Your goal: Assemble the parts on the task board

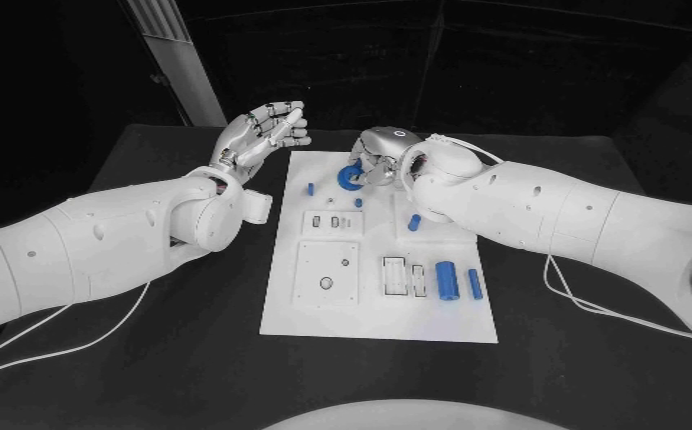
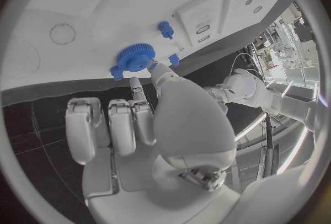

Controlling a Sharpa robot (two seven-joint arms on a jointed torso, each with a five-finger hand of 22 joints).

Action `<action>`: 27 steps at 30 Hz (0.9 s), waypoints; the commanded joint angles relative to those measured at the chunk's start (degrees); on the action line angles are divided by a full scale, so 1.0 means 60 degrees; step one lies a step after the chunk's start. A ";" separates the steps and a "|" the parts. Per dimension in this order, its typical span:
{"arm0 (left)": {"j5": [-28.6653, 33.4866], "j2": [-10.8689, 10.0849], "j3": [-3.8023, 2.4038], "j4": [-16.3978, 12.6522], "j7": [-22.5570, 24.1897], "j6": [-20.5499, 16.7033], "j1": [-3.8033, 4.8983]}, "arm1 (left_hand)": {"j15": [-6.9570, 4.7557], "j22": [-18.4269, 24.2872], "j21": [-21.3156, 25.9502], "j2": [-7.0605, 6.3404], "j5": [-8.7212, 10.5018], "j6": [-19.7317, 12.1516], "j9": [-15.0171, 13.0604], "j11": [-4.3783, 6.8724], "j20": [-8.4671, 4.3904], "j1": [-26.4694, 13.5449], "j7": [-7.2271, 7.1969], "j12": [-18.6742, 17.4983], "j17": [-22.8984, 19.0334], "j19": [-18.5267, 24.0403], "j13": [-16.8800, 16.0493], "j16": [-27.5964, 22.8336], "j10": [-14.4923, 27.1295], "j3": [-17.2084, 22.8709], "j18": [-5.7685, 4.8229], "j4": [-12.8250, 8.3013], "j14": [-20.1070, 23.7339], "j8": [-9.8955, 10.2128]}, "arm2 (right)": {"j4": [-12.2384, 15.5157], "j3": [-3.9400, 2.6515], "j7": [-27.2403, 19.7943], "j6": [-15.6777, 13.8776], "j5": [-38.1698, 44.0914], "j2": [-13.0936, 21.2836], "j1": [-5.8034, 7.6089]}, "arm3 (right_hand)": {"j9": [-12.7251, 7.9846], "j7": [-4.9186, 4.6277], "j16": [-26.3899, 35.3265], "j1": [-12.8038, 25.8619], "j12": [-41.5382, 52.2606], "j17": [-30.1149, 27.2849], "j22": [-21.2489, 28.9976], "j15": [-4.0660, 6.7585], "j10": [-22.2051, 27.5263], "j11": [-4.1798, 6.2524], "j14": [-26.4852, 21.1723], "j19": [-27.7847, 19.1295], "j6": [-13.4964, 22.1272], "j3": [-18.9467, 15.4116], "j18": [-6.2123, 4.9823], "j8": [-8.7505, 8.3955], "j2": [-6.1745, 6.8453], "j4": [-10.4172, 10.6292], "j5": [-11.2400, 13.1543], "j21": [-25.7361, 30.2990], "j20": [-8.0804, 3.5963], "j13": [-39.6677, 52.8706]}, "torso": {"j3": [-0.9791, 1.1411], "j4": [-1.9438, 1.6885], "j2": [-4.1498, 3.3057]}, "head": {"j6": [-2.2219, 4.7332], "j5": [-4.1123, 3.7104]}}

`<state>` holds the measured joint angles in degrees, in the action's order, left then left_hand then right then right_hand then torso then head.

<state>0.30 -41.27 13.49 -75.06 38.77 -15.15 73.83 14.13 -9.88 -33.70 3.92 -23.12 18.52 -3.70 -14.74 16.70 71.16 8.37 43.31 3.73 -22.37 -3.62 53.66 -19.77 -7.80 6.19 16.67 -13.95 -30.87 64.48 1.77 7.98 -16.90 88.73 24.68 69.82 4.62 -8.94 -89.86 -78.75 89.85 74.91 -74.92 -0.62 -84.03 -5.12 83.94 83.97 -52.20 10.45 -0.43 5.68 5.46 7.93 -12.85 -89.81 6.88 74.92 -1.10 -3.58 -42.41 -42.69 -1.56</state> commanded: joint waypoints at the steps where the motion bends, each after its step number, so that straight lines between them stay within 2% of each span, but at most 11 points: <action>1: -0.0042 -0.0014 -0.0007 -0.0011 0.1800 0.0090 0.0015 | 0.0003 0.0013 0.0032 0.0096 -0.0042 -0.0048 0.0008 0.0012 -0.0023 0.0015 0.1417 -0.0062 0.0001 0.0065 -0.0006 -0.0058 0.0075 -0.0029 -0.0033 0.0017 0.0060 0.0031 | 0.0349 -0.0007 -0.0895 -0.1653 -0.0374 0.0256 0.0014 | 0.0045 -0.0022 -0.0023 0.0104 0.0024 0.2514 -0.2514 -0.0042 -0.0995 -0.0027 0.1009 0.1006 -0.0283 -0.0071 0.0072 0.0128 -0.0033 0.0002 0.0069 -0.0031 0.0052 0.2513 | 0.0008 0.0021 0.0007 | 0.0031 0.0008; 4: -0.0042 -0.0023 -0.0007 0.0014 0.1801 0.0092 0.0014 | 0.0003 0.0012 0.0030 0.0099 -0.0043 -0.0048 0.0007 0.0012 -0.0023 0.0014 0.1417 -0.0061 0.0001 0.0066 -0.0006 -0.0058 0.0074 -0.0033 -0.0033 0.0017 0.0063 0.0032 | 0.0909 -0.0009 -0.1278 -0.2315 -0.1043 0.0739 0.0019 | 0.0085 -0.0043 -0.0023 0.0206 0.0024 0.2514 -0.2514 -0.0055 -0.0995 -0.0046 0.1009 0.1006 -0.0571 -0.0112 0.0072 0.0225 -0.0048 0.0077 0.0065 -0.0031 0.0062 0.2513 | 0.0005 0.0036 0.0028 | 0.0009 0.0033; 7: -0.0042 0.0001 -0.0007 0.0078 0.1799 0.0104 0.0009 | 0.0003 0.0012 0.0030 0.0099 -0.0043 -0.0048 0.0007 0.0012 -0.0023 0.0014 0.1417 -0.0061 0.0001 0.0066 -0.0006 -0.0058 0.0074 -0.0033 -0.0033 0.0017 0.0063 0.0032 | 0.1452 -0.0011 -0.1596 -0.2659 -0.1768 0.1296 0.0062 | 0.0080 -0.0016 -0.0023 0.0437 0.0024 0.2514 -0.2514 -0.0055 -0.0995 -0.0030 0.1009 0.1006 -0.0652 -0.0232 0.0072 0.0203 0.0015 0.0226 0.0053 -0.0031 0.0067 0.2513 | -0.0015 0.0029 0.0053 | -0.0011 -0.0025; 9: -0.0042 0.0024 -0.0007 0.0127 0.1798 0.0112 0.0001 | 0.0003 0.0012 0.0030 0.0099 -0.0043 -0.0048 0.0007 0.0012 -0.0023 0.0014 0.1417 -0.0061 0.0001 0.0066 -0.0006 -0.0058 0.0074 -0.0033 -0.0033 0.0017 0.0063 0.0032 | 0.1763 -0.0012 -0.1776 -0.2735 -0.2223 0.1682 0.0107 | 0.0049 0.0094 -0.0023 0.0650 0.0024 0.2514 -0.2514 -0.0004 -0.0995 0.0062 0.1009 0.1006 -0.0589 -0.0382 0.0072 0.0110 0.0099 0.0370 0.0009 -0.0031 0.0031 0.2513 | -0.0027 0.0022 0.0081 | -0.0006 -0.0065; 12: -0.0042 0.0055 -0.0007 0.0190 0.1799 0.0126 -0.0020 | 0.0003 0.0012 0.0030 0.0099 -0.0044 -0.0048 0.0007 0.0012 -0.0023 0.0014 0.1417 -0.0061 0.0001 0.0066 -0.0006 -0.0058 0.0074 -0.0033 -0.0033 0.0017 0.0063 0.0032 | 0.2132 -0.0013 -0.2027 -0.2649 -0.2750 0.2278 0.0157 | 0.0034 0.0185 -0.0023 0.0894 0.0024 0.2514 -0.2514 0.0069 -0.0995 0.0143 0.1009 0.1006 -0.0575 -0.0637 0.0072 0.0040 0.0214 0.0579 0.0135 -0.0031 -0.0029 0.2513 | -0.0023 0.0039 0.0122 | 0.0012 -0.0112; 13: -0.0042 0.0061 -0.0007 0.0203 0.1798 0.0129 -0.0025 | 0.0004 0.0012 0.0030 0.0099 -0.0045 -0.0048 0.0007 0.0012 -0.0023 0.0014 0.1417 -0.0060 0.0001 0.0067 -0.0006 -0.0058 0.0074 -0.0035 -0.0033 0.0017 0.0064 0.0032 | 0.2209 -0.0012 -0.2105 -0.2605 -0.2850 0.2434 0.0166 | 0.0031 0.0209 -0.0023 0.0908 0.0024 0.2514 -0.2514 0.0086 -0.0995 0.0164 0.1009 0.1006 -0.0573 -0.0688 0.0072 0.0025 0.0234 0.0620 0.0230 -0.0031 -0.0045 0.2513 | -0.0022 0.0042 0.0126 | 0.0022 -0.0129; 14: -0.0042 0.0070 -0.0007 0.0226 0.1796 0.0133 -0.0032 | 0.0004 0.0012 0.0029 0.0100 -0.0045 -0.0048 0.0007 0.0012 -0.0023 0.0014 0.1417 -0.0060 0.0001 0.0067 -0.0007 -0.0058 0.0074 -0.0036 -0.0033 0.0017 0.0064 0.0032 | 0.2319 -0.0011 -0.2229 -0.2535 -0.2988 0.2693 0.0176 | 0.0020 0.0259 -0.0023 0.0863 0.0024 0.2514 -0.2514 0.0133 -0.0995 0.0218 0.1009 0.1006 -0.0552 -0.0804 0.0072 -0.0027 0.0273 0.0751 0.0578 -0.0031 -0.0097 0.2513 | -0.0021 0.0051 0.0137 | 0.0044 -0.0164; 16: -0.0042 0.0082 -0.0007 0.0259 0.1798 0.0141 -0.0048 | 0.0004 0.0012 0.0029 0.0100 -0.0045 -0.0048 0.0007 0.0012 -0.0023 0.0014 0.1417 -0.0060 0.0001 0.0067 -0.0007 -0.0058 0.0074 -0.0036 -0.0033 0.0017 0.0064 0.0032 | 0.2426 -0.0007 -0.2415 -0.2476 -0.3151 0.3034 0.0185 | 0.0006 0.0293 -0.0023 0.0758 0.0024 0.2514 -0.2514 0.0171 -0.0995 0.0254 0.1009 0.1006 -0.0508 -0.0911 0.0072 -0.0091 0.0326 0.0921 0.0866 -0.0031 -0.0139 0.2513 | -0.0012 0.0073 0.0158 | 0.0055 -0.0225; 21: -0.0042 0.0129 -0.0007 0.0358 0.1803 0.0162 -0.0091 | 0.0004 0.0012 0.0029 0.0100 -0.0046 -0.0049 0.0008 0.0012 -0.0023 0.0014 0.1417 -0.0060 0.0001 0.0068 -0.0006 -0.0058 0.0074 -0.0036 -0.0033 0.0017 0.0065 0.0035 | 0.2502 0.0007 -0.2913 -0.2420 -0.3524 0.3717 0.0189 | -0.0031 0.0332 -0.0023 0.0506 0.0024 0.2514 -0.2514 0.0201 -0.0995 0.0287 0.1009 0.1006 -0.0337 -0.1004 0.0072 -0.0223 0.0410 0.1150 0.1053 -0.0031 -0.0172 0.2513 | -0.0002 0.0107 0.0192 | 0.0124 -0.0534; 24: -0.0042 0.0159 -0.0007 0.0411 0.1804 0.0179 -0.0117 | 0.0004 0.0012 0.0029 0.0101 -0.0047 -0.0053 0.0008 0.0011 -0.0023 0.0014 0.1417 -0.0061 0.0001 0.0069 -0.0006 -0.0059 0.0075 -0.0037 -0.0034 0.0017 0.0067 0.0040 | 0.2447 0.0014 -0.3050 -0.2343 -0.3720 0.4066 0.0177 | -0.0047 0.0355 -0.0023 0.0210 0.0024 0.2514 -0.2514 0.0214 -0.0995 0.0307 0.1009 0.1006 -0.0233 -0.0951 0.0072 -0.0280 0.0315 0.1191 0.1165 -0.0031 -0.0186 0.2513 | 0.0007 0.0142 0.0223 | 0.0132 -0.0711; 27: -0.0042 0.0173 -0.0007 0.0446 0.1805 0.0189 -0.0142 | 0.0004 0.0013 0.0030 0.0103 -0.0048 -0.0059 0.0010 0.0011 -0.0023 0.0015 0.1417 -0.0061 0.0001 0.0071 -0.0006 -0.0059 0.0075 -0.0038 -0.0034 0.0017 0.0068 0.0050 | 0.2343 0.0019 -0.2933 -0.2242 -0.3859 0.4289 0.0132 | -0.0046 0.0367 -0.0023 -0.0072 0.0024 0.2514 -0.2514 0.0222 -0.0995 0.0319 0.1009 0.1006 -0.0203 -0.0863 0.0072 -0.0286 0.0150 0.1139 0.1259 -0.0031 -0.0197 0.2513 | 0.0020 0.0154 0.0231 | 0.0160 -0.0809</action>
<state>0.29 -40.30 13.49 -72.49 38.78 -14.91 72.95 14.13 -9.88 -33.70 3.92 -23.12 18.52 -3.70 -14.74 16.70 71.16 8.37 43.31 3.73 -22.37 -3.62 53.66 -19.77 -7.80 6.19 16.67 -13.95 -30.87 78.72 1.86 -7.62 -30.44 68.68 50.18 70.70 4.39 -6.75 -89.86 -78.70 89.85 74.91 -74.91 0.33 -84.03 -3.67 84.04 83.85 -53.95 4.88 -0.43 4.20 6.34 14.68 -5.49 -89.81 6.11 74.92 -1.07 -2.81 -41.15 -41.82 -5.93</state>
